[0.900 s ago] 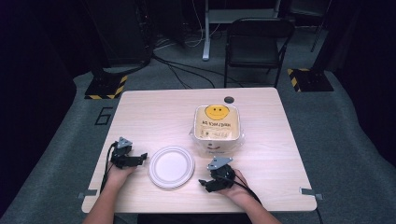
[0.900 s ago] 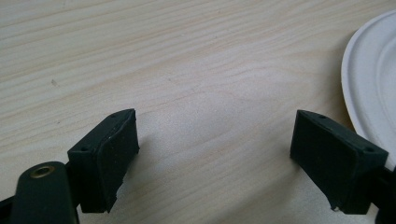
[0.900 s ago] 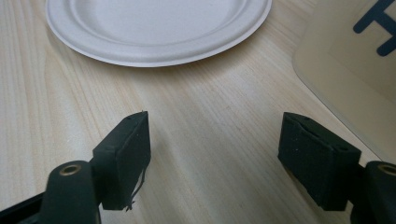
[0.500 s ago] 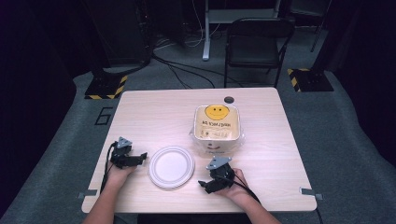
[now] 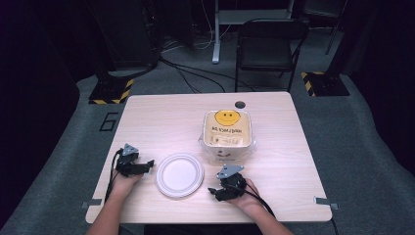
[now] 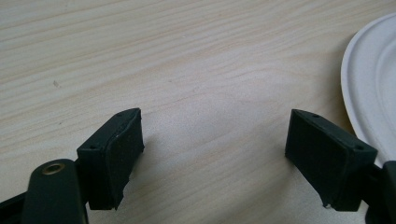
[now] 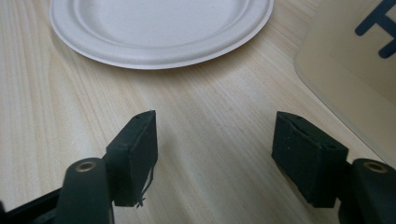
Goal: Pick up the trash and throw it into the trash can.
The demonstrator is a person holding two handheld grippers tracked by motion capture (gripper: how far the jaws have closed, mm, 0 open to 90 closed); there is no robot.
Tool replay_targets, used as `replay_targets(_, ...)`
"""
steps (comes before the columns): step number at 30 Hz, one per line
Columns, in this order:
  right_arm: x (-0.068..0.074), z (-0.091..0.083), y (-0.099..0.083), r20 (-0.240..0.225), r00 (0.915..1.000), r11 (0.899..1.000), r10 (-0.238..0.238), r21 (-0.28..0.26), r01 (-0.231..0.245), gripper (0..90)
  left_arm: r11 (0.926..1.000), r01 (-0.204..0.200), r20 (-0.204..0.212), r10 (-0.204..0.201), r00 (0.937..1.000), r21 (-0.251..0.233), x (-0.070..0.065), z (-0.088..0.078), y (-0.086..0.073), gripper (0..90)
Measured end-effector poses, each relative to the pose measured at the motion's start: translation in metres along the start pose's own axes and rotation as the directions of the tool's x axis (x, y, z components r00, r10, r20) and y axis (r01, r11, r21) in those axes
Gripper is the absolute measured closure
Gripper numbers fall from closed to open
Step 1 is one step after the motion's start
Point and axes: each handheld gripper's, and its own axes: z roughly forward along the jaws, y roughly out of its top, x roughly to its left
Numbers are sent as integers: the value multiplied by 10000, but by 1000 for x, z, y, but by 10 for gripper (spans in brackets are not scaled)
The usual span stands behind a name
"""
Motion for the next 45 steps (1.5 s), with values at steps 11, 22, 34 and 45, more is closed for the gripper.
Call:
replay_targets(11,4,1,10,55,10000,9999,-58,110,58,366,9998,144,63,-145,9999,126,3,-7,0,282)
replay_targets(22,10,0,27,-329,9994,9985,146,-531,-163,356,9999,-70,212,71,9998,-81,-6,-19,2,307)
replay_targets(34,18,14,46,-465,9989,9983,-22,-577,-5,336,9992,9,507,11,9987,-404,-13,-28,6,282)
replay_targets(45,24,30,51,-350,9994,9987,44,-506,-62,320,9989,60,757,-25,9971,-468,-19,-28,10,240)
